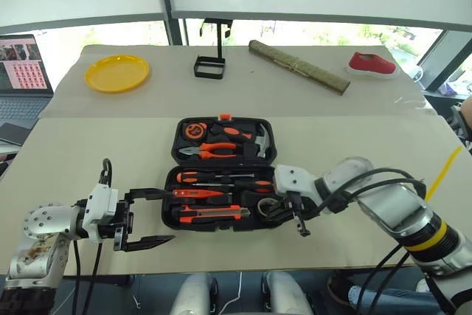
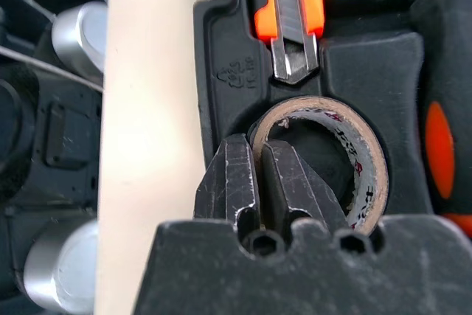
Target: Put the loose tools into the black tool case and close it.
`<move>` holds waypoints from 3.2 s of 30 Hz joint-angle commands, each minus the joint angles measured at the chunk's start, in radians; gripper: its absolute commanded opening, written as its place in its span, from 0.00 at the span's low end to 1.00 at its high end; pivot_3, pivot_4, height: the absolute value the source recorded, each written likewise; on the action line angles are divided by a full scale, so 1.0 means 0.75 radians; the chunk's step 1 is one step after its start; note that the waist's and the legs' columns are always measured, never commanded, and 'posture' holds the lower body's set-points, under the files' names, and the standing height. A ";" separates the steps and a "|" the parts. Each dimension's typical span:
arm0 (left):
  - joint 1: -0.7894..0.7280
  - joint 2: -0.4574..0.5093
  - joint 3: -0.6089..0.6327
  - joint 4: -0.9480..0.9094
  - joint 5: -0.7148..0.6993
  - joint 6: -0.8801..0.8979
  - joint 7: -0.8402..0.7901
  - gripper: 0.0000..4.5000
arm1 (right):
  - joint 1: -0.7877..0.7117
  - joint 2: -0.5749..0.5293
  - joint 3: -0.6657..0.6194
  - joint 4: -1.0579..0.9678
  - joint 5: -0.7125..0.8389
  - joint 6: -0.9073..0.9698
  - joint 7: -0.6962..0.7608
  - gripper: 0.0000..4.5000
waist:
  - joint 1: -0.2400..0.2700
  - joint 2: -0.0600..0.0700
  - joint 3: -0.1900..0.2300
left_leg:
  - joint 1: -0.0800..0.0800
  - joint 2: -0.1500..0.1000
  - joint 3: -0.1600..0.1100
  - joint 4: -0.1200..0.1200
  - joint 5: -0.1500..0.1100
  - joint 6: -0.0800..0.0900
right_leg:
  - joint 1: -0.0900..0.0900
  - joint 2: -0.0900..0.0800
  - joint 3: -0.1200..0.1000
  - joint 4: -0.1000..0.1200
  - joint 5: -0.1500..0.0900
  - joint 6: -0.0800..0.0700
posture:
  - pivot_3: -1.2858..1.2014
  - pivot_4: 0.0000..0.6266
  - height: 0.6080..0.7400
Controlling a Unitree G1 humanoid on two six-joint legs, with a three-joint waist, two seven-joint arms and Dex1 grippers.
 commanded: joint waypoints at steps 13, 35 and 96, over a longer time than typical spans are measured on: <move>-0.006 0.054 0.105 0.019 0.013 0.330 0.387 1.00 | -0.016 -0.019 -0.392 0.080 0.348 -0.030 0.182 0.73 | 0.002 -0.003 0.002 | 0.002 0.001 0.000 -0.001 0.000 0.000 | 0.001 0.002 0.001 0.000 0.000 0.000 | 0.52 0.24 1.00; -0.310 -0.290 -0.126 0.126 0.300 0.435 1.018 0.01 | 0.141 0.437 -0.468 0.773 -0.203 -0.849 -0.511 0.00 | 0.001 -0.008 0.001 | 0.005 0.001 0.002 -0.002 0.001 -0.001 | 0.002 0.003 0.004 0.003 0.002 0.000 | 0.52 0.24 1.00; -0.699 -0.012 0.038 0.017 -0.022 1.675 1.072 1.00 | -0.145 0.122 -0.710 0.490 0.331 0.692 -0.516 0.99 | 0.013 -0.010 0.003 | 0.003 0.000 0.000 0.001 0.002 -0.001 | 0.002 0.005 0.005 0.003 0.003 0.002 | 0.52 0.24 1.00</move>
